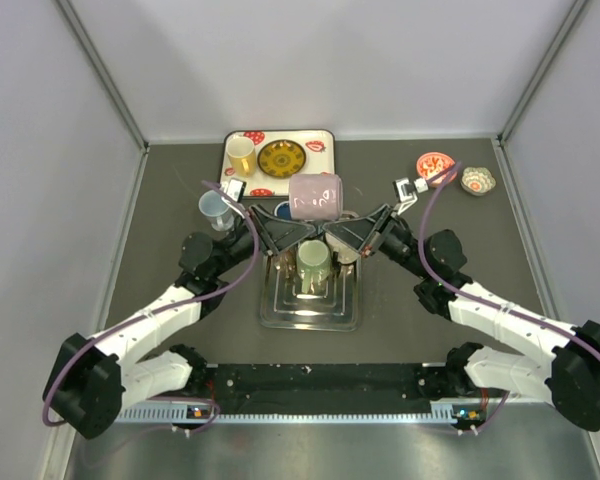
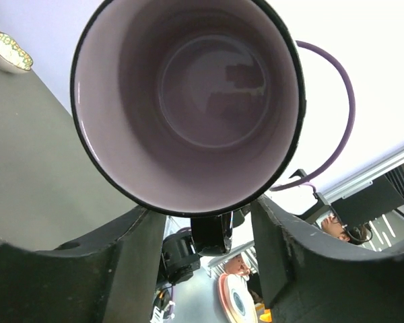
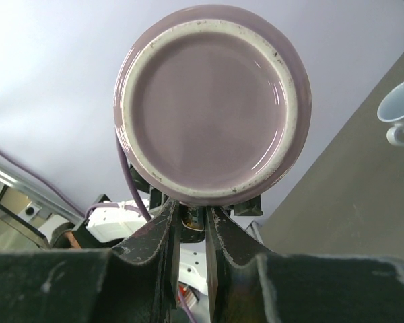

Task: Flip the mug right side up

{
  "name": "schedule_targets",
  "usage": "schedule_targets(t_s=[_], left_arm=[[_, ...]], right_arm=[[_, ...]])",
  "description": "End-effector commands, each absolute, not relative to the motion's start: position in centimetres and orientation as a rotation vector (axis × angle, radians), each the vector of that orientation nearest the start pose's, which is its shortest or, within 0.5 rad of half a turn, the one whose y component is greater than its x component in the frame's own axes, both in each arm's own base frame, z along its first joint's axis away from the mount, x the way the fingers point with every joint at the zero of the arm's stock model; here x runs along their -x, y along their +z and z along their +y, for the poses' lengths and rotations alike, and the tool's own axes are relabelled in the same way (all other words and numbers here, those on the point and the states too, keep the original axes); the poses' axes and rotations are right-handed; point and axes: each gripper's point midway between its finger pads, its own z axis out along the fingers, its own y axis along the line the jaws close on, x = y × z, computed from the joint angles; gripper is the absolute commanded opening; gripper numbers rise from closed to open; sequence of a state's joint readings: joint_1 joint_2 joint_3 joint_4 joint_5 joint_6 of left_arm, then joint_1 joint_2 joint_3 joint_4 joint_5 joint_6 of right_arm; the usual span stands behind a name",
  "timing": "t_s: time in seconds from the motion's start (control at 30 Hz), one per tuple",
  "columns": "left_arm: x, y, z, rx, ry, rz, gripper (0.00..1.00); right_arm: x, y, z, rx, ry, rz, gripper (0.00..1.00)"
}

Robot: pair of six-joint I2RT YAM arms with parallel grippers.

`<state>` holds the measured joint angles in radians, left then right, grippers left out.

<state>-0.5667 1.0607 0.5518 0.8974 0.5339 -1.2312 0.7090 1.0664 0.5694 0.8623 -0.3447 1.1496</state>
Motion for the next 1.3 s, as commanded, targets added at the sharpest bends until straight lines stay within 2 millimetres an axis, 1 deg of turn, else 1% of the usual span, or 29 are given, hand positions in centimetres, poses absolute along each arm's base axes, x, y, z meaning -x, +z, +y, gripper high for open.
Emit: schedule_targets(t_s=[0.0,0.07,0.1,0.13,0.2,0.23,0.43,0.47,0.5,0.53,0.57,0.6,0.63,0.7,0.73,0.8,0.83,0.9,0.93,0.97,1.0,1.03,1.07,1.1,1.13,1.17,1.2,1.23,1.27], left_arm=[[-19.9,39.8,-27.5,-0.175,-1.868,1.249,0.54],[-19.9,40.0,-27.4,-0.179,-1.862,1.242,0.38],[-19.9,40.0,-27.5,-0.184,-1.865,1.242,0.33],[-19.8,40.3,-27.5,-0.186,-1.867,1.23,0.21],[-19.8,40.3,-27.5,-0.19,-1.868,1.233,0.04],[-19.9,40.4,-27.5,-0.187,-1.867,1.236,0.0],[-19.6,40.1,-27.9,-0.238,-1.831,1.28,0.0],[-19.8,39.3,-28.1,-0.234,-1.806,1.34,0.0],[-20.0,38.9,-28.1,-0.231,-1.776,1.37,0.0],[-20.5,38.8,-27.9,-0.238,-1.71,1.368,0.0],[-20.0,39.1,-27.4,-0.243,-1.683,1.351,0.0],[-20.2,38.4,-27.3,-0.228,-1.652,1.385,0.0],[-20.4,37.9,-27.0,-0.238,-1.605,1.386,0.0],[-20.3,38.2,-26.2,-0.224,-1.552,1.372,0.0],[-20.5,37.5,-26.1,-0.223,-1.519,1.391,0.0],[-20.2,37.9,-25.5,-0.222,-1.491,1.368,0.0],[-20.4,37.4,-25.3,-0.222,-1.461,1.392,0.0],[-20.3,38.0,-24.5,-0.211,-1.413,1.371,0.0],[-20.6,37.1,-24.2,-0.215,-1.354,1.41,0.0],[-20.3,37.5,-23.3,-0.203,-1.313,1.401,0.0],[-21.1,38.0,-22.1,-0.149,-1.234,1.395,0.0],[-21.9,37.8,-20.9,-0.131,-1.126,1.4,0.0],[-21.9,36.2,-19.4,-0.095,-1.031,1.479,0.0],[-23.0,37.3,-17.0,0.0,-0.904,1.458,0.0],[-23.0,36.6,-15.4,-0.003,-0.79,1.488,0.0],[-23.0,34.9,-14.1,0.012,-0.696,1.561,0.0],[-23.2,35.2,-12.5,0.036,-0.599,1.574,0.0],[-23.6,34.9,-10.3,0.114,-0.488,1.589,0.0],[-23.5,33.3,-8.9,0.14,-0.397,1.655,0.0]], right_arm=[[-18.6,36.4,30.0,0.153,1.843,1.367,0.0],[-18.4,36.2,30.2,0.167,1.848,1.379,0.0],[-18.4,36.0,30.2,0.169,1.848,1.383,0.0],[-18.3,35.9,30.2,0.172,1.849,1.386,0.0],[-18.2,35.5,30.2,0.175,1.847,1.398,0.0],[-18.2,35.4,30.2,0.177,1.844,1.402,0.0],[-18.1,34.5,30.1,0.212,1.776,1.464,0.0],[-18.2,34.9,30.1,0.245,1.732,1.457,0.0],[-18.5,33.4,30.3,0.24,1.693,1.547,0.0],[-18.5,33.3,30.3,0.25,1.665,1.559,0.05],[-18.4,33.9,30.2,0.282,1.632,1.547,0.12],[-18.4,33.2,30.2,0.287,1.609,1.586,0.18],[-18.3,33.2,30.2,0.297,1.599,1.595,0.3],[-18.2,33.7,30.1,0.318,1.572,1.584,0.36],[-18.2,33.5,30.0,0.316,1.56,1.599,0.41],[-18.2,33.9,30.1,0.328,1.547,1.594,0.45],[-18.1,33.8,30.1,0.331,1.543,1.61,0.47],[-18.1,33.9,30.0,0.343,1.525,1.611,0.49],[-18.1,33.4,29.9,0.336,1.508,1.645,0.5],[-18.1,33.4,29.8,0.348,1.484,1.649,0.51],[-18.2,33.4,29.5,0.338,1.454,1.657,0.52],[-18.3,33.0,29.2,0.336,1.418,1.685,0.53],[-18.4,32.0,28.7,0.348,1.348,1.743,0.53],[-18.9,31.5,28.1,0.321,1.287,1.765,0.53],[-18.8,31.2,27.4,0.317,1.249,1.785,0.53],[-18.8,30.2,26.8,0.332,1.192,1.822,0.53],[-19.1,30.1,26.2,0.312,1.153,1.825,0.53],[-19.0,30.1,25.6,0.312,1.123,1.815,0.54],[-19.0,29.6,25.1,0.306,1.095,1.83,0.54]])
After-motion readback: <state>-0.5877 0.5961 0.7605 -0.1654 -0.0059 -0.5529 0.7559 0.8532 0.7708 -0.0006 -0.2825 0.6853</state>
